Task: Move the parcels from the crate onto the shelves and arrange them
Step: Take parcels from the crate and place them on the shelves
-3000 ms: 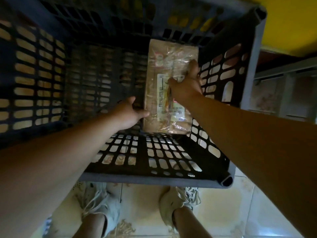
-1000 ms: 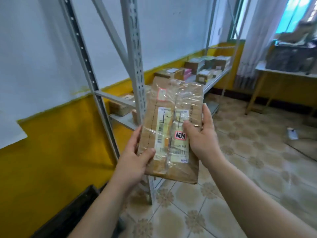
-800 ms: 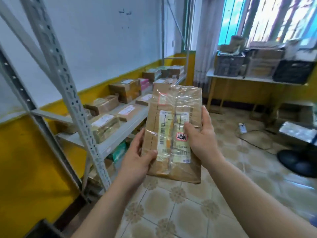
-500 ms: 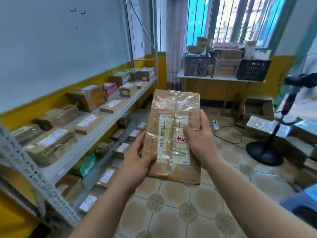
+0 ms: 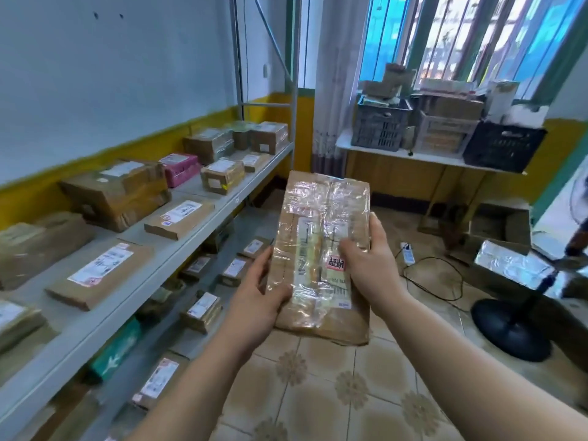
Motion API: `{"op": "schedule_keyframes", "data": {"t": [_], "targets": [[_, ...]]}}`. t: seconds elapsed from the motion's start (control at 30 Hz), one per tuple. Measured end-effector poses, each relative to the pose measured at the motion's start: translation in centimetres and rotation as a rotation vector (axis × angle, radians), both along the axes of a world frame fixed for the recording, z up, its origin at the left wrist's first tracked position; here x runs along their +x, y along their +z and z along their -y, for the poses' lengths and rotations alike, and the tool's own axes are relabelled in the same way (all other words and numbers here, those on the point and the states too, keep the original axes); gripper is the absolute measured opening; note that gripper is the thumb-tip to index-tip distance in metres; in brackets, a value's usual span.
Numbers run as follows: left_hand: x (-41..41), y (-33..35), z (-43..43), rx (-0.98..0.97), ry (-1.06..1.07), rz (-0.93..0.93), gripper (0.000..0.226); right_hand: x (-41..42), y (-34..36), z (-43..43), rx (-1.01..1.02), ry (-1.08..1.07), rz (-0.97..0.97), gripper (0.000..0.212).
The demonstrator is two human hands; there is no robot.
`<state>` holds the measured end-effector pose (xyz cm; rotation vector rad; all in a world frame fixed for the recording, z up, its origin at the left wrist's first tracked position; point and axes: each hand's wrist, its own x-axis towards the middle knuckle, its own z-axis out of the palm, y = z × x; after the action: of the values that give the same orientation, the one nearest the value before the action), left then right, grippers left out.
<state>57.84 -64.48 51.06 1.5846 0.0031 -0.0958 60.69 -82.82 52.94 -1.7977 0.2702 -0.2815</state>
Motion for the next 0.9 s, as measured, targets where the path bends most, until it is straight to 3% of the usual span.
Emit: {"op": "schedule_keyframes", "data": {"t": [0.23, 0.6, 0.9], "targets": [[12.4, -1.1, 6.0, 0.062, -0.099, -0.024, 0.066, 11.0, -1.7, 6.6, 0.033, -0.071, -0.046, 0.070], [31.5, -2.0, 21.3, 0.148, -0.094, 0.025, 0.065, 31.2, -2.6, 22.3, 0.072, -0.010, -0.065, 0.072], [45.6, -2.3, 23.6, 0.189, 0.050, -0.018, 0.057, 48.2, -2.6, 24.1, 0.042, 0.147, -0.131, 0.067]]}}
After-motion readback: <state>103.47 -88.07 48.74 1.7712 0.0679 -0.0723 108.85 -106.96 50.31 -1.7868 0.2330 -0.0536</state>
